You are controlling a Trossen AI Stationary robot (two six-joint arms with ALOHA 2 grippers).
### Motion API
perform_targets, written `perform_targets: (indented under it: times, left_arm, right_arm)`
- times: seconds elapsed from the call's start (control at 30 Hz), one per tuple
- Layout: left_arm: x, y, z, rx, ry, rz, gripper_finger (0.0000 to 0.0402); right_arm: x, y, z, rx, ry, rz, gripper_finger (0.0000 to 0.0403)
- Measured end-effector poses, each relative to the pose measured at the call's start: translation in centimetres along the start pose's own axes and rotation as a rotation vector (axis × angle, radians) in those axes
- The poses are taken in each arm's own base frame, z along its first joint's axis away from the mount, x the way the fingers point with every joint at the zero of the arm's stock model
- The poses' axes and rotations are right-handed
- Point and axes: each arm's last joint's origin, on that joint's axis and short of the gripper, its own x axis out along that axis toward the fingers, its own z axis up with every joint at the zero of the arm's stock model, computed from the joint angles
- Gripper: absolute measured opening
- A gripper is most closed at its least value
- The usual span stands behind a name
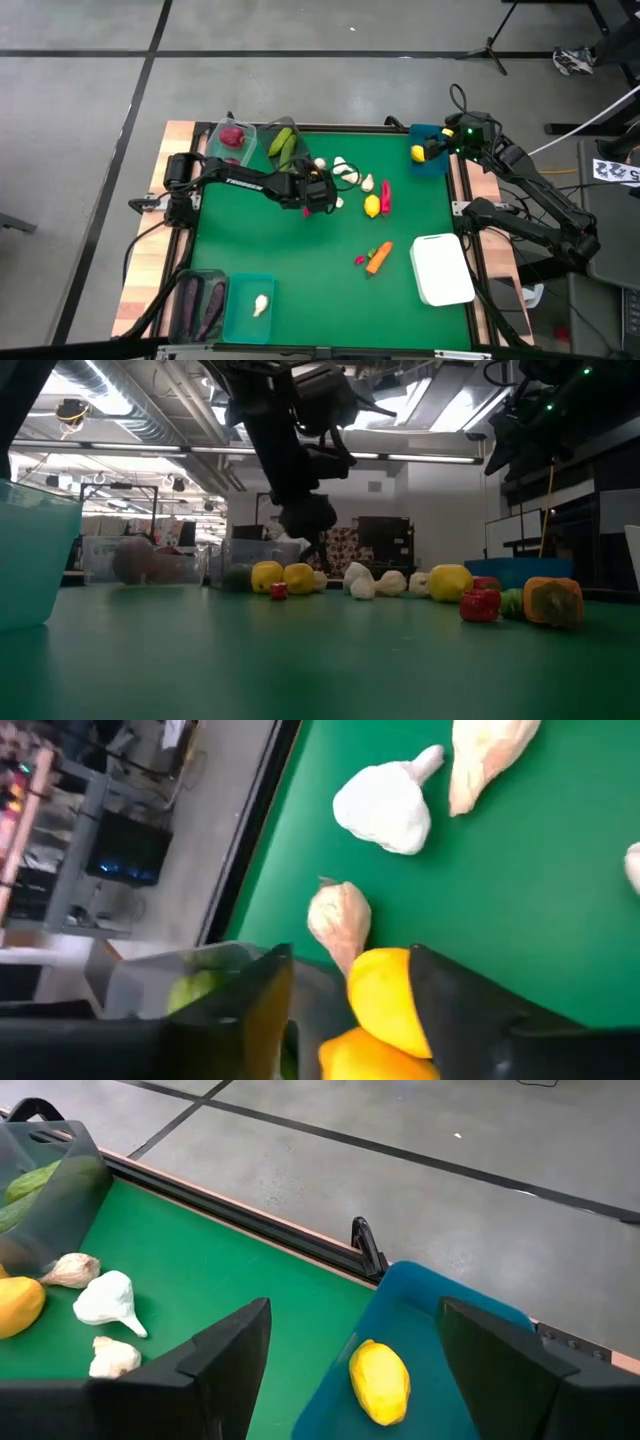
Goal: Sort produce into baskets
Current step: Put the lemon into the blue bin
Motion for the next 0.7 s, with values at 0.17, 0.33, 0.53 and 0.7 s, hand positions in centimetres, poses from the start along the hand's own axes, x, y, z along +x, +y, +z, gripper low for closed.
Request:
perform_targets:
  times: [0.17,0.33,0.53,0.7]
  left_arm:
    - [0.2,0.0,0.0,-0.069,0.010,-0.085,0.0093]
    - [1.3,1.1,-0.2,-0.130,0.039,-0.066,0.0010]
    - [2.4,2.2,-0.4,-0.190,0.068,-0.059,0.0002]
    - [2.8,2.4,-0.5,-0.199,0.079,-0.061,0.0001]
  right_arm:
    - [0.0,0.0,0.0,-0.001,0.000,0.000,0.0282]
    - [0.0,0.0,0.0,-0.002,0.000,0.000,0.0282]
    - [0.0,0.0,0.0,-0.002,0.000,0.000,0.0282]
    - [0.0,0.0,0.0,-0.002,0.000,0.000,0.0282]
